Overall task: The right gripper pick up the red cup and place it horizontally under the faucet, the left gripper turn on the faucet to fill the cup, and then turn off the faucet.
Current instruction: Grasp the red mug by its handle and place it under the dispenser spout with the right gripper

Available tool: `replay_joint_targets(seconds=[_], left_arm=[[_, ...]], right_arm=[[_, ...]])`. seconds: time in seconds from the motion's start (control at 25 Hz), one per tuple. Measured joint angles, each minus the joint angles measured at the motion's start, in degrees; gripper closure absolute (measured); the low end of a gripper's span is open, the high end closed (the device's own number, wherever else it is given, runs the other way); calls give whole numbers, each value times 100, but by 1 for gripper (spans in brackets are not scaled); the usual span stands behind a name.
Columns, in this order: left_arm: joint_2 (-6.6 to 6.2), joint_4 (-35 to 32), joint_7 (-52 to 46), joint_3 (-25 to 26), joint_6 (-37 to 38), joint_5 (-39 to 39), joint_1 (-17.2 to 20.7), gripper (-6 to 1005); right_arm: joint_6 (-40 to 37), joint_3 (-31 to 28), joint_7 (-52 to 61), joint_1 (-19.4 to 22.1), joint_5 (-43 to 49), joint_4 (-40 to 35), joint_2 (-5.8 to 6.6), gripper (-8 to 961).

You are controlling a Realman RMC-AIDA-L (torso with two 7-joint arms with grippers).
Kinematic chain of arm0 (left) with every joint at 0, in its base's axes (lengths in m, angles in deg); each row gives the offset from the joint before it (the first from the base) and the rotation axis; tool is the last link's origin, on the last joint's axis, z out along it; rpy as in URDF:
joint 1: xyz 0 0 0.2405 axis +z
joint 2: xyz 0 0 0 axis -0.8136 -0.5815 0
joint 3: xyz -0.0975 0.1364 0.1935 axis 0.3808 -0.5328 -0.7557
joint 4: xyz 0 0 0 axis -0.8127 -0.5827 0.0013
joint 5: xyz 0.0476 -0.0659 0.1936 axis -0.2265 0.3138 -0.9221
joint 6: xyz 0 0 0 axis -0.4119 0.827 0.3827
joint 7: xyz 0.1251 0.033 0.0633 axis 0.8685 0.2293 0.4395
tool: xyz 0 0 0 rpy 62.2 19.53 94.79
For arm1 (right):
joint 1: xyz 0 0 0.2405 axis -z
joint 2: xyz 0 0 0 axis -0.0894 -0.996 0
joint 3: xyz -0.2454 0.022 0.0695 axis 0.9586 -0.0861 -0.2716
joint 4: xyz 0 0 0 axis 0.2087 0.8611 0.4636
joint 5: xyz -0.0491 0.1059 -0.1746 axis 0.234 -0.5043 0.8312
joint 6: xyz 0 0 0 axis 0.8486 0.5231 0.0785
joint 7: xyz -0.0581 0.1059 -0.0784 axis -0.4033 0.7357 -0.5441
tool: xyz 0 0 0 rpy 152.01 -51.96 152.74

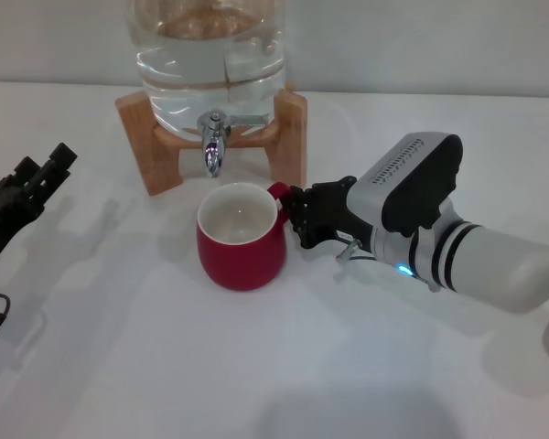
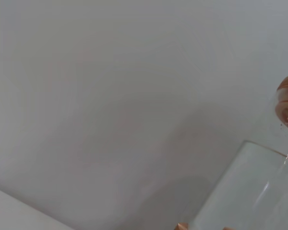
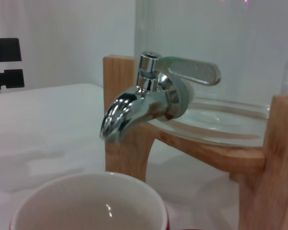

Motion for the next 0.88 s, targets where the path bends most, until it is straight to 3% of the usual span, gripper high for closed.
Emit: replay_joint_targets(seconds=[0.88], left_arm=[[0, -1, 0, 7, 17, 0, 2, 156]], right_arm=[[-174, -161, 1, -104, -59, 40, -1, 846]])
